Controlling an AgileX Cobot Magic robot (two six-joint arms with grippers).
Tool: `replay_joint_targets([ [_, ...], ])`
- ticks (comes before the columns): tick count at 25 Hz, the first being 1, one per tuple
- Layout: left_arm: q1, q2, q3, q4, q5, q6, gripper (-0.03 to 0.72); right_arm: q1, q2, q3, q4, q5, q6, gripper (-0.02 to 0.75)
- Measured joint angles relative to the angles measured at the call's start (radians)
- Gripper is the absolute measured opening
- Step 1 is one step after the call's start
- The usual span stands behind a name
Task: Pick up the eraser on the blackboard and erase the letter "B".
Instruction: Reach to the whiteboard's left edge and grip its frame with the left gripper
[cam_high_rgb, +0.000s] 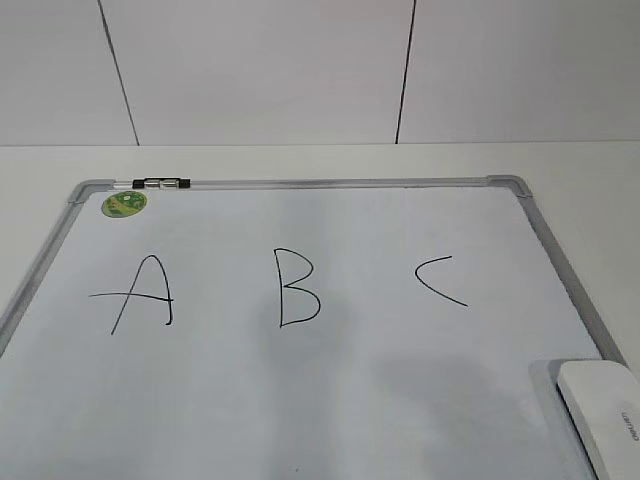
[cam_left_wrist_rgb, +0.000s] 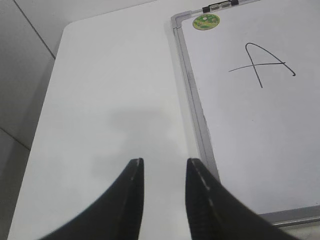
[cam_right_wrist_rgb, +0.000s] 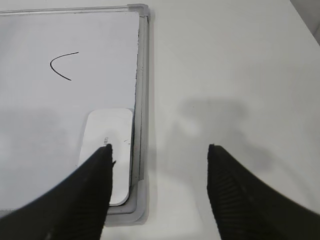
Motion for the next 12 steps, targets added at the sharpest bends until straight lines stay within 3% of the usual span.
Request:
replay_joint_targets([
  [12,0.0,0.0,0.0,0.0,0.0,0.0,0.217,0.0,0.0,0.0,0.0,0.0,0.0,0.471],
])
